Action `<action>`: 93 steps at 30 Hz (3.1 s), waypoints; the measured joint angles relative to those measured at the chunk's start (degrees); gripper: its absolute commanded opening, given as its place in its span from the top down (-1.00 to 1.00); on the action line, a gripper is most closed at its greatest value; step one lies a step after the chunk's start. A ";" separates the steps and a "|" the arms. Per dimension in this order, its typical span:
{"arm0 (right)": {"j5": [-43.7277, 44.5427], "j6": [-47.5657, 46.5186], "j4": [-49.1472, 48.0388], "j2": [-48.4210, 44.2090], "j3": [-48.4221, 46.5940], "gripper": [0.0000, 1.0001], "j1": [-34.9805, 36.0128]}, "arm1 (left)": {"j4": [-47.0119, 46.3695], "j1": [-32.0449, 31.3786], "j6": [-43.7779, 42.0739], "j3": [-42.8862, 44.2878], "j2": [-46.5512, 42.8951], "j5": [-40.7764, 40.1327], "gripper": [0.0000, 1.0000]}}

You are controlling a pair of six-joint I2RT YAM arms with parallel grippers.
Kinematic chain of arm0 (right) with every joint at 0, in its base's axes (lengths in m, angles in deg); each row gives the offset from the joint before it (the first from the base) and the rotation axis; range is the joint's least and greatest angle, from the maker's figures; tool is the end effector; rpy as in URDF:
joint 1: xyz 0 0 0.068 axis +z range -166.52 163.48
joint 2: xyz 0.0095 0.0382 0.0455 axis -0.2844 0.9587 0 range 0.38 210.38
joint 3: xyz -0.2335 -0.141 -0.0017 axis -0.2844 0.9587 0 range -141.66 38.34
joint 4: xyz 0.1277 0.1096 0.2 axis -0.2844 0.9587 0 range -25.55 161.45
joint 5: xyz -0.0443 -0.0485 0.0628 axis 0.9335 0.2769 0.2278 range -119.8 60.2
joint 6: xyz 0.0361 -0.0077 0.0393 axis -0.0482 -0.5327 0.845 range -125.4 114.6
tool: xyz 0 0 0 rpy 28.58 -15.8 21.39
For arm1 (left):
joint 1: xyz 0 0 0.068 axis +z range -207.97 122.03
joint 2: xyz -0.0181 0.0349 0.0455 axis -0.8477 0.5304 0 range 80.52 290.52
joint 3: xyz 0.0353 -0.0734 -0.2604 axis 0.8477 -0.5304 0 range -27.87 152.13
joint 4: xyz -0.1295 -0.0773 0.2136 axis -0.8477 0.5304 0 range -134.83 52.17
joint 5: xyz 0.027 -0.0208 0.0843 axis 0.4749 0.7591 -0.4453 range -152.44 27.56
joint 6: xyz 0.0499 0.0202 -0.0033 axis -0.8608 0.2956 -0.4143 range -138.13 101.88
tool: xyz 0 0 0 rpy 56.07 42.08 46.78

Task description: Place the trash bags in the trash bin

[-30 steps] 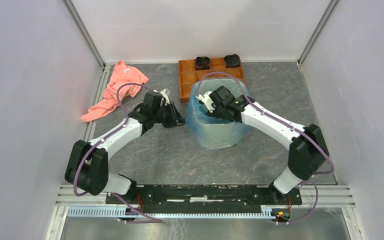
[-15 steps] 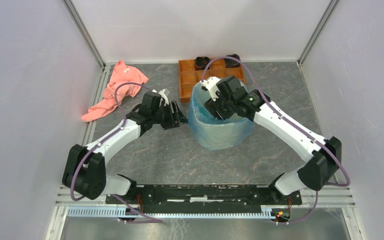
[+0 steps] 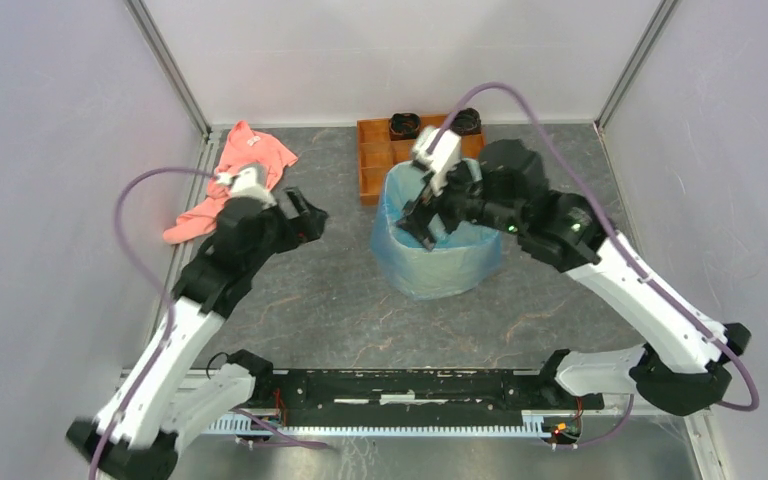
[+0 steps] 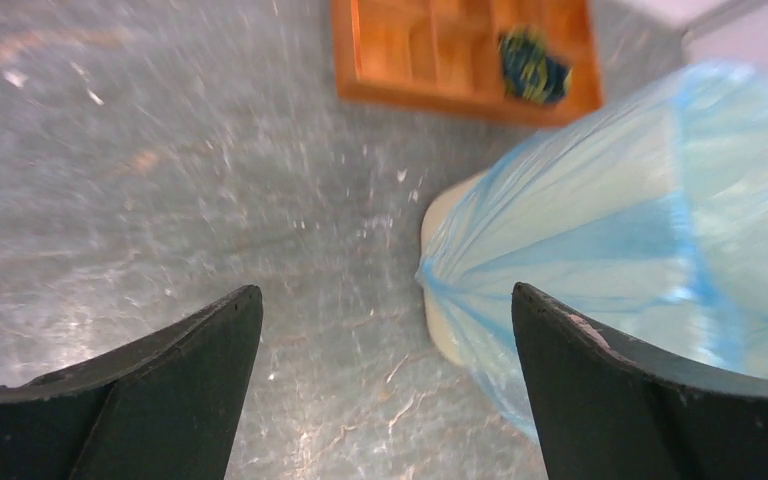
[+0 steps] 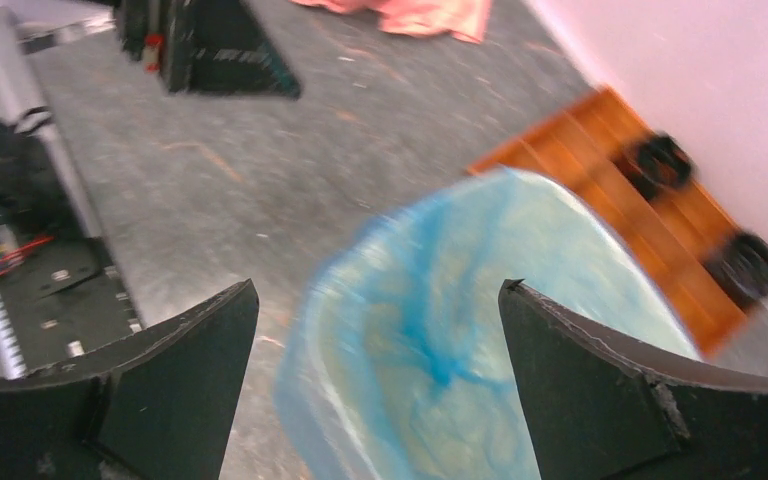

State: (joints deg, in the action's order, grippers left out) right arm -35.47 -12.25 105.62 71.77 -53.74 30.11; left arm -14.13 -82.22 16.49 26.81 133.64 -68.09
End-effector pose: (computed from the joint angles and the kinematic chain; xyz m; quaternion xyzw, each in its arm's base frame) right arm 0.1665 0.1814 0.4680 -0.3944 0.7201 0.2319 0.5216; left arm 0.1841 -0.0793 0.3380 -0.1026 0.8554 -0.2116 0.4615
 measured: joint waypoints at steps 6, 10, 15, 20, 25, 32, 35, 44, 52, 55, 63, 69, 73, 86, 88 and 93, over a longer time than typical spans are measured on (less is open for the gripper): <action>0.61 0.31 -3.87 9.01 -1.86 -0.96 13.60 | 2.21 0.00 2.62 1.51 -20.76 -12.87 -1.00; 5.88 3.21 -6.05 17.77 -1.97 -0.96 19.74 | 3.61 0.00 3.50 4.37 -30.71 -20.96 -1.00; 15.17 7.58 -9.14 26.43 1.95 -0.96 22.84 | 5.44 0.00 3.45 8.59 -36.37 -28.17 -1.00; 23.76 8.63 -8.87 38.12 -0.31 -0.96 23.39 | 7.26 0.00 3.45 10.23 -36.41 -30.34 -1.00; 31.28 9.79 -7.32 46.42 -3.72 -0.96 23.02 | 8.83 0.00 3.48 9.33 -35.58 -29.77 -1.00; 36.85 12.68 -12.04 41.35 10.93 -0.96 17.59 | 9.62 0.00 3.50 6.91 -35.06 -28.20 -1.00; 38.47 13.75 -13.46 37.94 18.53 -0.96 12.90 | 9.42 0.00 3.50 6.05 -34.34 -26.88 -1.00; 41.00 14.58 -18.82 23.96 38.32 -0.96 -3.93 | 7.91 0.00 3.54 4.76 -31.12 -22.56 -1.00; 41.40 12.00 -22.25 20.92 41.42 -0.96 -15.96 | 6.67 0.00 3.54 4.70 -29.33 -19.37 -1.00; 40.02 11.32 -23.23 19.30 42.03 -0.96 -19.28 | 6.49 0.00 3.54 4.70 -28.55 -18.23 -1.00; 34.01 10.69 -23.85 16.72 42.25 -0.96 -22.69 | 6.47 0.00 3.54 4.70 -26.86 -15.69 -1.00; 23.52 9.62 -22.34 4.76 46.97 -0.96 -13.97 | 6.54 0.00 3.54 4.70 -25.09 -14.73 -1.00; 14.93 9.33 -20.79 -8.55 47.69 -0.96 -6.75 | 6.60 0.00 3.54 4.72 -24.09 -14.80 -1.00; 11.72 6.69 -5.90 -36.79 15.41 -0.96 -5.86 | 6.38 0.00 -0.61 16.92 -13.00 -14.95 -0.99; 14.14 5.95 -5.29 -36.94 8.02 -0.96 -5.86 | 6.25 0.00 -2.05 20.55 -11.74 -14.69 -1.00; 19.71 4.81 -4.20 -39.28 3.63 -0.96 -5.86 | 6.10 0.00 -5.03 27.08 -11.30 -14.62 -1.00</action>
State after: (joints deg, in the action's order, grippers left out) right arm -15.76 -7.44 101.42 32.50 -50.11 24.25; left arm -8.03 -82.22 11.46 53.89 122.34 -82.71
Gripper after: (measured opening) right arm 0.979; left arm 0.995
